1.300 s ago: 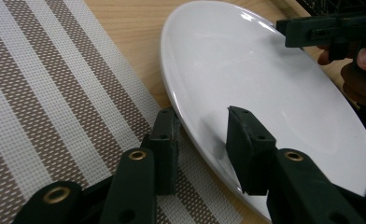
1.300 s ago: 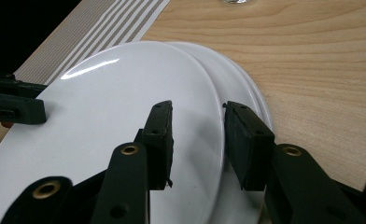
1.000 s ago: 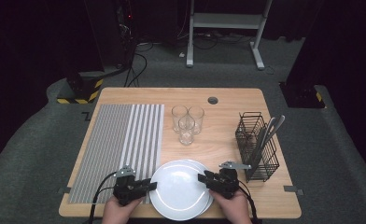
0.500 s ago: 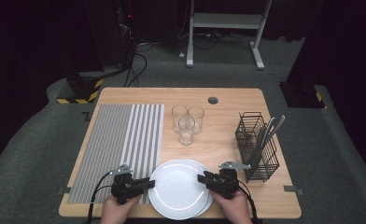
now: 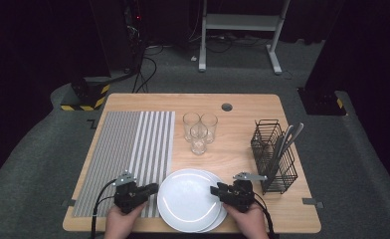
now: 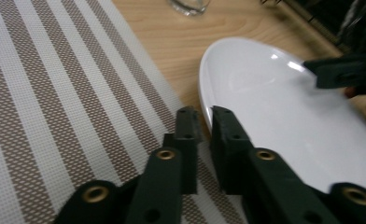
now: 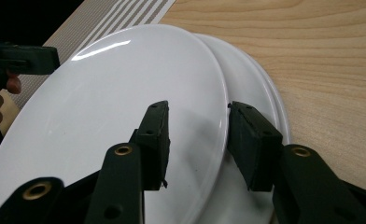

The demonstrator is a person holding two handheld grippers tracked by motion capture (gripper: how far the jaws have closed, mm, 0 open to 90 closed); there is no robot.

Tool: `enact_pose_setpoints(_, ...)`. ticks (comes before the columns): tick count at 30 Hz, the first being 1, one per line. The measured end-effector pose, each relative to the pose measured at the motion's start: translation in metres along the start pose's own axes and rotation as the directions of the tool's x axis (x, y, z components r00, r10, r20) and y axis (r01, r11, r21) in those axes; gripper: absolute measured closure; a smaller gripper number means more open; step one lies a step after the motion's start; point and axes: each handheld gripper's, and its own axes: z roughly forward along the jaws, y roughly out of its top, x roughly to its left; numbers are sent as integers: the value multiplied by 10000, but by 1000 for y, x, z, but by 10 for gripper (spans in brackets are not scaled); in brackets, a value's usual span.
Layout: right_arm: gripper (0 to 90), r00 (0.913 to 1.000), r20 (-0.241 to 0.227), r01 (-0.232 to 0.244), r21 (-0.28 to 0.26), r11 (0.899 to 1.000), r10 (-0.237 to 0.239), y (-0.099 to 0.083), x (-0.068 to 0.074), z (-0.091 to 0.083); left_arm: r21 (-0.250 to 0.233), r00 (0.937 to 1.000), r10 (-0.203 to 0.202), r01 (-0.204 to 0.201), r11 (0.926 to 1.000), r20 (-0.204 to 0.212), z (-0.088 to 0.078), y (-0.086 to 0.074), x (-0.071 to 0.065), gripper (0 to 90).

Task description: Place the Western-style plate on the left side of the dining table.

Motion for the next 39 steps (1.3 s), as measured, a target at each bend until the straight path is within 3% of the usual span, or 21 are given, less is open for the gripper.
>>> enact_pose_setpoints(5, 579, 10000, 26, 68, 7, 10000, -68, 0, 0, 0, 2, 9995, -180, 180, 9998, 240, -3, -1, -3, 657)
enact_pose_setpoints(10, 579, 10000, 18, -1, 108, 9999, 1, 0, 1, -1, 903, 9990, -198, 160, 9958, 412, 9, -6, -10, 539)
enact_pose_setpoints(11, 579, 10000, 18, -1, 108, 9999, 1, 0, 1, -1, 903, 9990, -198, 160, 9958, 412, 9, -6, -10, 533)
enact_pose_setpoints(15, 597, 9997, 190, -183, 350, 9992, 176, 1, 2, -6, 1488, 9996, -144, 104, 9888, 260, 14, -9, -15, 587)
enact_pose_setpoints(18, 606, 9996, 197, -230, 413, 9989, 222, 0, 3, -5, 1434, 9987, -290, 229, 9894, 409, 15, -9, -15, 651)
enact_pose_setpoints(28, 628, 9997, 93, -231, 250, 9994, 229, -1, 2, -1, 1173, 9990, -323, 284, 9927, 309, 9, -7, -11, 700)
enact_pose_setpoints(33, 677, 9995, -69, -309, 156, 9994, 310, -2, 0, 3, 1035, 9986, -419, 383, 9939, 329, 9, -7, -9, 714)
enact_pose_setpoints(39, 762, 9993, 189, -315, 143, 9994, 313, -1, -1, 4, 971, 9970, -620, 573, 9936, 458, 10, -6, -5, 724)
